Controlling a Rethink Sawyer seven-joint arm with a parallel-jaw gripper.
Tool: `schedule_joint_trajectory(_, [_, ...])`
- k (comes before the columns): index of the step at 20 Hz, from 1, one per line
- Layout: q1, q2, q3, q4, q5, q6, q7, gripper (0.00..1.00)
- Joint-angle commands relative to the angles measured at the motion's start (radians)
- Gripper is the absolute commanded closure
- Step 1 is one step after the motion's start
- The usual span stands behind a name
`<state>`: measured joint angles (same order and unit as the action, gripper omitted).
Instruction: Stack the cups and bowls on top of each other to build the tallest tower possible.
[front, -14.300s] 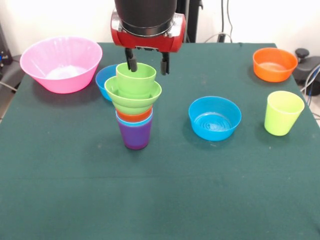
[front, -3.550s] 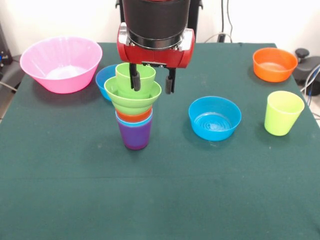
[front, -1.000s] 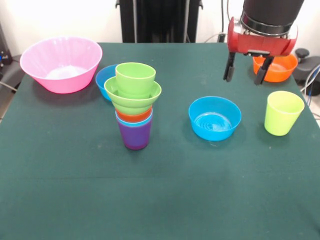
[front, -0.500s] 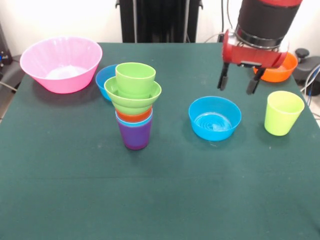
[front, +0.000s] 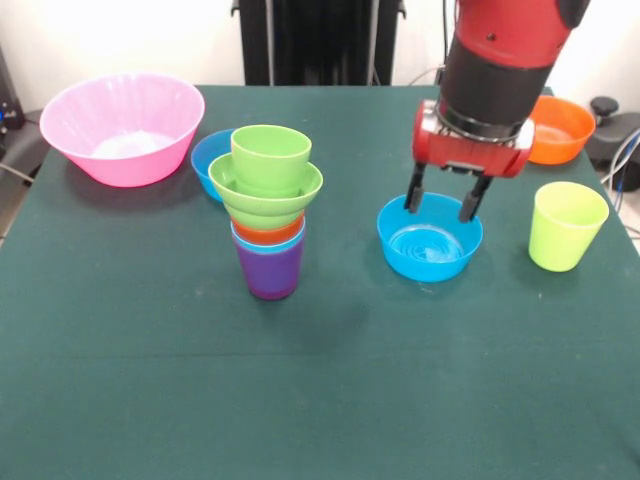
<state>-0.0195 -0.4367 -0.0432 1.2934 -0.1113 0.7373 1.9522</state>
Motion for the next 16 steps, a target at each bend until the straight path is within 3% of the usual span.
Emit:
schedule_joint_trajectory(1, [0.033, 0.084, 0.022, 0.067, -0.035, -0.167, 0.158, 0.0])
schedule_joint_trajectory(5, [0.053, 0.1, 0.022, 0.092, 0.004, -0.237, 0.199, 0.0])
schedule_joint_trajectory(16, [0.078, 0.066, 0.007, 0.115, 0.07, -0.199, 0.199, 0.0])
